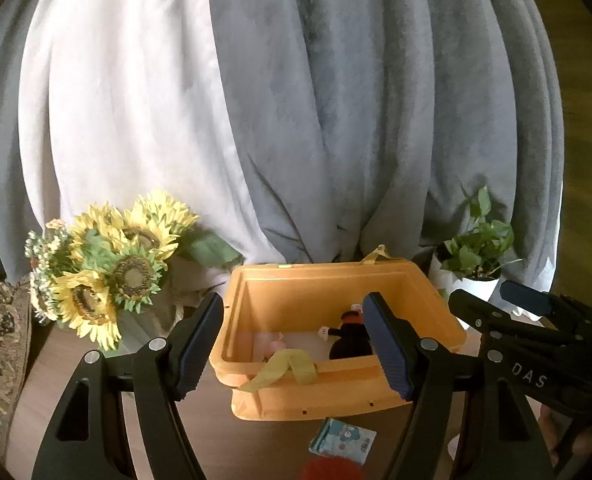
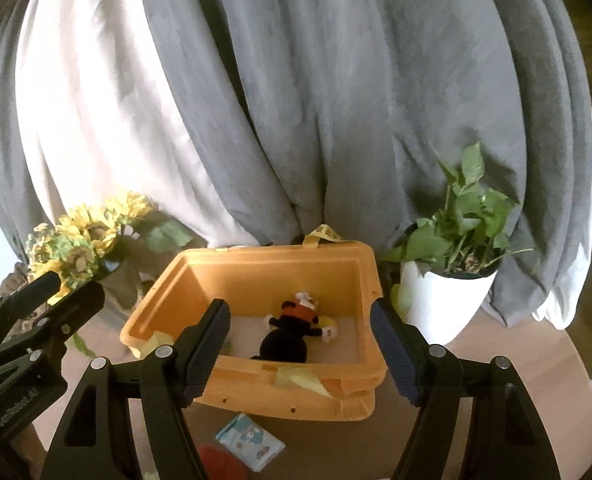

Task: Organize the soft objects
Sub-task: 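Withdraw both tools from the crate toward the remaining items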

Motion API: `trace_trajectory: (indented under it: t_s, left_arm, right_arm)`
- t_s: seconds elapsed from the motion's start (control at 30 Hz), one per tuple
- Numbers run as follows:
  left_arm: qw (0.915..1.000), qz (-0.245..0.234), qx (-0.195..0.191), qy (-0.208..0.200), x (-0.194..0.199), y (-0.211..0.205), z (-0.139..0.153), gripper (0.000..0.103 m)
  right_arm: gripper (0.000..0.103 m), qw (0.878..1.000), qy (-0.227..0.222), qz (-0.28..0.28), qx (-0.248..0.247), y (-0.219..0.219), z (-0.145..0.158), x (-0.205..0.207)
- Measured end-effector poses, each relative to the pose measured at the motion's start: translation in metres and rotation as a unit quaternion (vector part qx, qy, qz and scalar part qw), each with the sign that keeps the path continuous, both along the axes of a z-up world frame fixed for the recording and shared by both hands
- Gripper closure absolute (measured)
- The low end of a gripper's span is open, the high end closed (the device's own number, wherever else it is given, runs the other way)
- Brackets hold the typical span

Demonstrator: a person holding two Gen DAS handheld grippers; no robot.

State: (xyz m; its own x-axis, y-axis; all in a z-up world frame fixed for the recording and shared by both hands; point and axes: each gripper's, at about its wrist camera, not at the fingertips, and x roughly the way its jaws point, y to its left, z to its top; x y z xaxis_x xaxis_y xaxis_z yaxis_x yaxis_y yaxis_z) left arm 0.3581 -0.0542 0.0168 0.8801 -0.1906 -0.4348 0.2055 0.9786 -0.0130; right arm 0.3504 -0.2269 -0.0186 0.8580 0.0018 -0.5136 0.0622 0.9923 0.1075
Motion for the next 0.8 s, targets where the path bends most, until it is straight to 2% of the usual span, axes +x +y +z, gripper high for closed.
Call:
trace_trajectory:
  t_s: [0.27, 0.8]
  left_arm:
    - [0.9999, 0.007, 0.002, -0.007, -0.034, -0.007, 0.006, 0.031]
    - [0.9998, 0.02, 0.006, 0.005, -0.091, -0.039, -0.002, 0.031]
  right_arm:
    - [0.03, 1.0, -0.011, -0.004, -0.003, -0.007, 0.007, -0.032]
    - [0.03, 1.0, -0.01, 0.002, -0.003, -0.039, 0.002, -0.09]
